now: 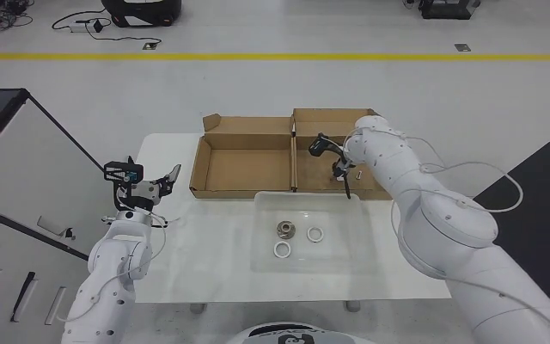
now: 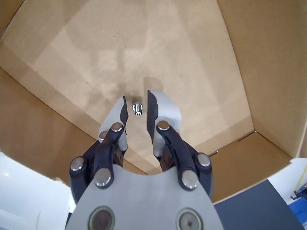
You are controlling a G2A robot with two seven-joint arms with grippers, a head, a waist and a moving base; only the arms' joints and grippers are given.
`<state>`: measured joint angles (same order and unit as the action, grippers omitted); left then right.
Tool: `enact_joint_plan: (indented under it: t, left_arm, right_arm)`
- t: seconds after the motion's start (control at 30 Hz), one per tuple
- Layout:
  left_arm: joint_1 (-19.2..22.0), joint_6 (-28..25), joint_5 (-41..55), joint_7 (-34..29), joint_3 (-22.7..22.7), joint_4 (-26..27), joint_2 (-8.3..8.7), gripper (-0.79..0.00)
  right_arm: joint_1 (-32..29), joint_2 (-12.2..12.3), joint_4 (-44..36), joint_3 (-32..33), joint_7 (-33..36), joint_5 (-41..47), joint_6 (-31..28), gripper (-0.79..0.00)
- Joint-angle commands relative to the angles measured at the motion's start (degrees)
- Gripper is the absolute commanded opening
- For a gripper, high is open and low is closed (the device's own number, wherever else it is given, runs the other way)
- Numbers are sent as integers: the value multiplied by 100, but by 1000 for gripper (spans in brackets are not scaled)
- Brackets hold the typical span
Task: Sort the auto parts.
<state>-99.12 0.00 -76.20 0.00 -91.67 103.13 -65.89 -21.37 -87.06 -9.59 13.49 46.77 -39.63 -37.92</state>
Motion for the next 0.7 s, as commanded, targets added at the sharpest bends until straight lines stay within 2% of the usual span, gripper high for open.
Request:
enact_joint_plan:
  t: [0.0, 0.1, 0.2, 0.27, 0.3, 0.37, 0.67]
  left_arm:
    - [0, 0, 0, 0, 0, 0, 0, 0]
    - [0, 0, 0, 0, 0, 0, 0, 0]
    - [0, 0, 0, 0, 0, 0, 0, 0]
    - [0, 0, 0, 0, 0, 0, 0, 0]
    - [0, 0, 0, 0, 0, 0, 0, 0]
    - [0, 0, 0, 0, 0, 0, 0, 0]
    - [0, 0, 0, 0, 0, 0, 0, 0]
  right_arm:
    - [15, 6, 4, 19, -28, -8, -10, -382]
    - [63, 19, 2, 44, -94, -37, -21, -372]
    - [155, 37, -25, 79, -236, -60, -48, -317]
    - [221, 53, -42, 132, -362, -10, -85, -206]
    - [240, 61, -63, 147, -414, -9, -117, -74]
    - [291, 80, -98, 184, -540, 4, -165, 0]
    - [404, 234, -216, 321, -1173, -44, -494, 0]
